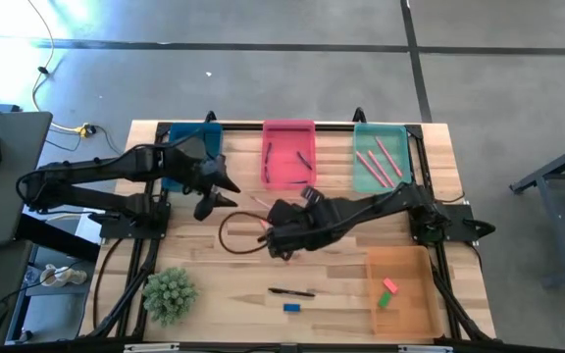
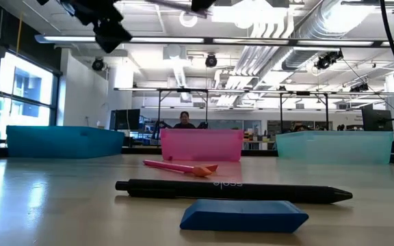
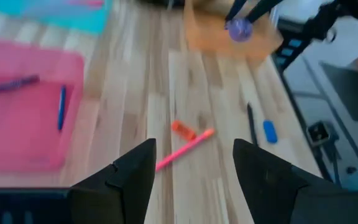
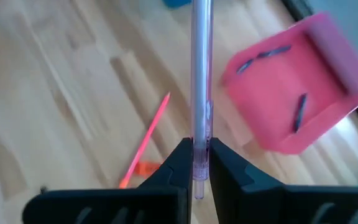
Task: Sort crayons/erasers/pens/pencils in bins
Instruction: Put the purple pen into the blue bin
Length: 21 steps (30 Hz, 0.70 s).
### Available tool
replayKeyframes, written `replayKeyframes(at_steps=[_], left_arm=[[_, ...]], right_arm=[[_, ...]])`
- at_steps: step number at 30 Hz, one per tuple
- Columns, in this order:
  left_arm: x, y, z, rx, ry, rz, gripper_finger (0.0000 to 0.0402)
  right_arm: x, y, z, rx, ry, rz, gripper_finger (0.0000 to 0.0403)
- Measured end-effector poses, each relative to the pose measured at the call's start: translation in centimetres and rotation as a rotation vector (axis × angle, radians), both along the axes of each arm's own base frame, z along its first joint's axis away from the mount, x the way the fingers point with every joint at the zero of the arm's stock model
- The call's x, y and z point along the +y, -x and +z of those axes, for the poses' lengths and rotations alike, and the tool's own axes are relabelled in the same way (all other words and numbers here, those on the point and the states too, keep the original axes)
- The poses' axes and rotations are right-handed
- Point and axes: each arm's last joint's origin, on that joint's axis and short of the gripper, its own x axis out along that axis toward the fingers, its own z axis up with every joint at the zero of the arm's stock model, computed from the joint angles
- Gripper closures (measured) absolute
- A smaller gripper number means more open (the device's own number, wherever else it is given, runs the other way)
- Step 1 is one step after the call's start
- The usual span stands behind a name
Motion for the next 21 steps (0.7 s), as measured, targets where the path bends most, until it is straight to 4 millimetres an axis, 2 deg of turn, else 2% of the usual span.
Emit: replayKeyframes(at_steps=[8, 21], left_arm=[[0.1, -0.5, 1.8, -0.195, -0.025, -0.036, 0.0198], [0.4, -1.2, 3.7, -0.392, -0.043, -0.002, 0.0197]], right_arm=[[-2.7, 0.6, 2.1, -0.097, 0.031, -0.055, 0.0383], [-5.3, -1.8, 4.2, -0.292, 0.050, 0.040, 0.0383]])
